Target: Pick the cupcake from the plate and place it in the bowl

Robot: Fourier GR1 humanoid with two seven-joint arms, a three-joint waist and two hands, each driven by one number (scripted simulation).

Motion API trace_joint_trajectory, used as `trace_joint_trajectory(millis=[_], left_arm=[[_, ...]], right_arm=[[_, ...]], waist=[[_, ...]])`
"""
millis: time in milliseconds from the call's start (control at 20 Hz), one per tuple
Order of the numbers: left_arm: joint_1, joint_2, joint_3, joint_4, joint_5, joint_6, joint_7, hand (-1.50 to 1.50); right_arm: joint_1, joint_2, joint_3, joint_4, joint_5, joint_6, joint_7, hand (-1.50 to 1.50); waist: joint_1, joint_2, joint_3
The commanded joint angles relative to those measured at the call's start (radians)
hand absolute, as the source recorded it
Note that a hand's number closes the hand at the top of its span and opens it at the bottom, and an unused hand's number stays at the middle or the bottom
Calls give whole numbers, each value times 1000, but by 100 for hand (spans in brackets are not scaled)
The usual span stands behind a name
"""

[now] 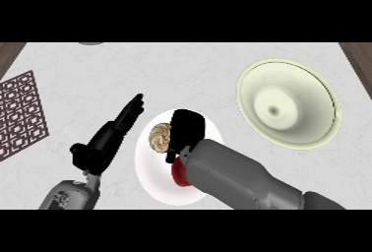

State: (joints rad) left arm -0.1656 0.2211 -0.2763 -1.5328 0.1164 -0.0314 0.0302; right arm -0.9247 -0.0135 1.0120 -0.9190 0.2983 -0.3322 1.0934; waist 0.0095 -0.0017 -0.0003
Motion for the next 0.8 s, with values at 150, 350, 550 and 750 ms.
trace_joint_trajectory(millis=[150, 350, 550, 750], left_arm=[[1, 2, 5, -8, -5, 3, 16, 0], [57, 18, 28, -62, 12, 4, 24, 0], [60, -29, -12, -69, -34, 41, 24, 0], [58, -17, 16, -9, -21, 17, -21, 0]], right_arm=[[85, -122, 209, -249, -2, 246, -317, 150], [83, -354, 212, -445, 130, 225, -237, 150], [77, -420, 148, -646, 255, 176, -98, 150], [31, -454, -7, -802, 290, 98, -74, 150]], waist=[[-20, -5, 1], [-31, -12, 0], [-34, -11, 0], [-44, -11, 0]])
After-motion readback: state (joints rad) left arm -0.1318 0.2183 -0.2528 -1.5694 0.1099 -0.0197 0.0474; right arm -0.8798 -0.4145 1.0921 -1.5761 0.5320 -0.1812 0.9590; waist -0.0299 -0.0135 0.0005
